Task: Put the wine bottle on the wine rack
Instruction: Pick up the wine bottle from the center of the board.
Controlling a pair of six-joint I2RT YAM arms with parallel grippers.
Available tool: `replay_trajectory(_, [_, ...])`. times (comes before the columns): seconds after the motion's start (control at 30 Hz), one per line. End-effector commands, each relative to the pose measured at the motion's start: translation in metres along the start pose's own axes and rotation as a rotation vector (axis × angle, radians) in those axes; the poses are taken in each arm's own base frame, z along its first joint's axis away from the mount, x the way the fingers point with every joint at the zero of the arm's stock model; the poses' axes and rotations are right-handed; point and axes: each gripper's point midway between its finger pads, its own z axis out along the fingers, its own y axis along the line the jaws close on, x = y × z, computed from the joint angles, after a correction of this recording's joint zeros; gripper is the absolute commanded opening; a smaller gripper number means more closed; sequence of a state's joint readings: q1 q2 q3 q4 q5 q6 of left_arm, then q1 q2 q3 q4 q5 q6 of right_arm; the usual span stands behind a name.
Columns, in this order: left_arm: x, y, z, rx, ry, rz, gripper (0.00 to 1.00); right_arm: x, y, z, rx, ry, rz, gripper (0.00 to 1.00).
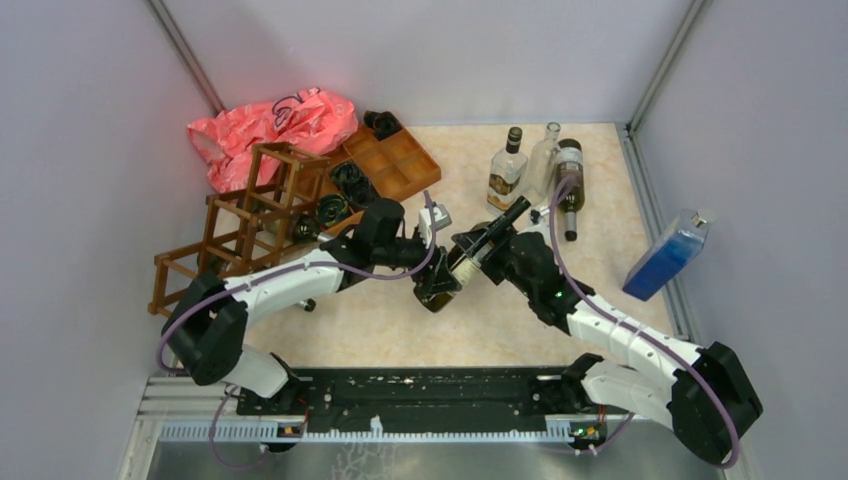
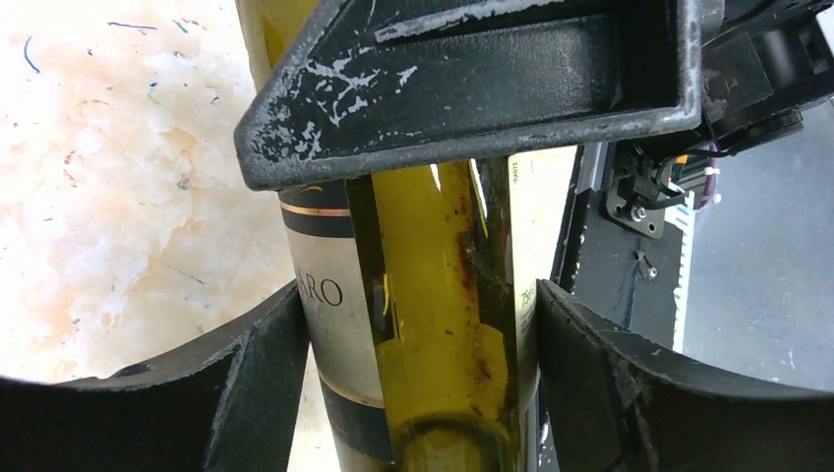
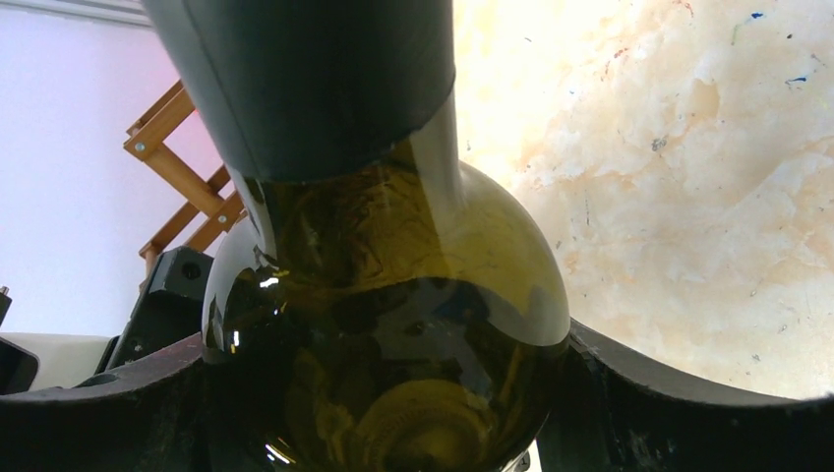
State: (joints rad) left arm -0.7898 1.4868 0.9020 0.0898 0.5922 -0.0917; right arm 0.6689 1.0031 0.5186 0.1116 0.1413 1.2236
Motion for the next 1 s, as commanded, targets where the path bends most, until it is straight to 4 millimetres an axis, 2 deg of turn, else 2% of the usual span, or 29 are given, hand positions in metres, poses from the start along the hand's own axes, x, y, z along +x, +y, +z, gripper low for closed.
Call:
replay_trajectory(0.0, [-0.002,-0.012,0.004,0.055,0.031,0.078,0.86,-0.032,0.097,-0.023,-0.321,-0.072,0.132,0.0])
replay_trajectory(0.03, [0.001,-0.011,0.006,0.055,0.041,0.072,0.94,-0.031,0.098,-0.023,-0.324,-0.065,0.133,0.0])
replay_trajectory(0.07, [0.003,-0.011,0.007,0.067,0.049,0.084,0.98,-0.031,0.098,-0.023,-0.326,-0.063,0.137,0.0])
replay_trajectory(0.2, [0.011,-0.012,0.014,0.104,0.083,0.059,0.98,-0.03,0.097,-0.023,-0.328,-0.062,0.139,0.0])
replay_trajectory(0.27, [0.01,-0.012,0.018,0.119,0.089,0.054,0.92,-0.029,0.096,-0.023,-0.327,-0.06,0.139,0.0])
replay_trajectory(0.3, [0.008,-0.013,0.019,0.126,0.087,0.057,0.78,-0.029,0.096,-0.023,-0.327,-0.06,0.137,0.0])
replay_trajectory(0.37, [0.007,-0.01,0.018,0.115,0.105,0.055,0.27,-0.03,0.093,-0.023,-0.32,-0.068,0.126,0.0])
replay_trajectory(0.4, [0.005,-0.007,0.015,0.094,0.118,0.059,0.16,-0.031,0.092,-0.024,-0.314,-0.073,0.115,0.0])
replay_trajectory(0.43, [0.002,-0.007,0.012,0.088,0.135,0.072,0.11,-0.031,0.09,-0.024,-0.307,-0.078,0.1,0.04])
replay_trajectory(0.47, [0.0,-0.004,0.009,0.074,0.148,0.093,0.07,-0.032,0.089,-0.024,-0.303,-0.084,0.081,0.13])
replay_trajectory(0.57, [-0.004,0.013,-0.011,0.012,0.189,0.144,0.0,-0.034,0.088,-0.03,-0.318,-0.107,-0.019,0.49])
replay_trajectory(0.67, [-0.005,0.036,-0.037,-0.06,0.205,0.162,0.0,-0.033,0.08,-0.036,-0.327,-0.129,-0.219,0.77])
replay_trajectory(0.77, [-0.004,0.049,-0.061,-0.082,0.205,0.186,0.0,-0.031,0.064,-0.046,-0.303,-0.134,-0.386,0.98])
replay_trajectory(0.87, [-0.001,0.05,-0.075,-0.064,0.203,0.222,0.0,-0.029,0.048,-0.057,-0.295,-0.141,-0.468,0.98])
replay_trajectory(0.97, [0.0,0.047,-0.079,-0.051,0.203,0.254,0.0,-0.026,0.045,-0.067,-0.328,-0.143,-0.5,0.98])
